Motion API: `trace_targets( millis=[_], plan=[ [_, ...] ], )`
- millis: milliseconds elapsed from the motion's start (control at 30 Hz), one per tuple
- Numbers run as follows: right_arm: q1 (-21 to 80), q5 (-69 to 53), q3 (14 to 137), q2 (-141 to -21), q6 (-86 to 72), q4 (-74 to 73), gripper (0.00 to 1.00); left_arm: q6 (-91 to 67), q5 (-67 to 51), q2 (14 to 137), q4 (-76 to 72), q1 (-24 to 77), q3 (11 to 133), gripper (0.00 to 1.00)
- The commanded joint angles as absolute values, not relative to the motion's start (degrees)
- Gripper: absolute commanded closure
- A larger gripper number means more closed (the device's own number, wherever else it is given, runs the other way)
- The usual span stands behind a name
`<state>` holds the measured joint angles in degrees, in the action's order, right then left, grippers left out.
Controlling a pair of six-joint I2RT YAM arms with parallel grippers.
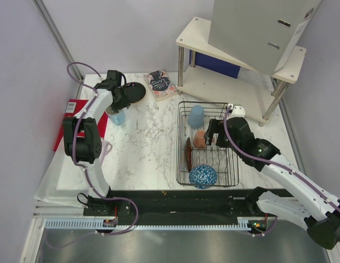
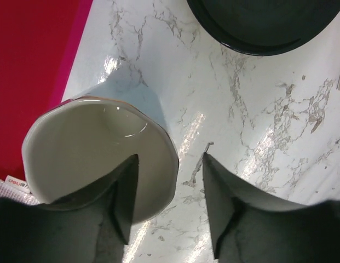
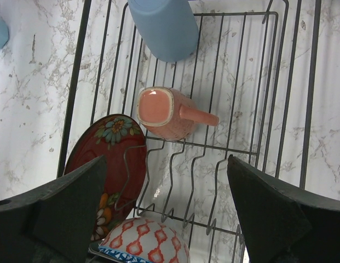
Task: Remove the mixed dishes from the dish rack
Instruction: Place the cup at the center of the board, then pick up the cup from the dish rack.
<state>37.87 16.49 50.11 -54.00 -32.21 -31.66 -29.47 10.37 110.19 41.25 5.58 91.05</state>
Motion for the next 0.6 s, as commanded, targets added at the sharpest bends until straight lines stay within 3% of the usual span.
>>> trace_targets(
  millis=[0, 367, 567],
  plan=[
    [37.8, 16.3, 50.3, -54.8, -30.9, -28.7, 0.02, -29.4, 11.5, 104.5, 40.0, 5.5, 93.3, 0.37],
    [38.0, 15.9, 50.7, -58.3, -27.7, -26.1, 0.02, -36.8, 12.3, 84.9, 41.1, 7.5, 89.1, 0.13],
    [37.9, 17.1, 52.3, -64.9, -27.2, -24.6, 0.02, -36.9, 11.1, 70.4, 32.5, 16.7, 75.9, 0.12]
  ],
)
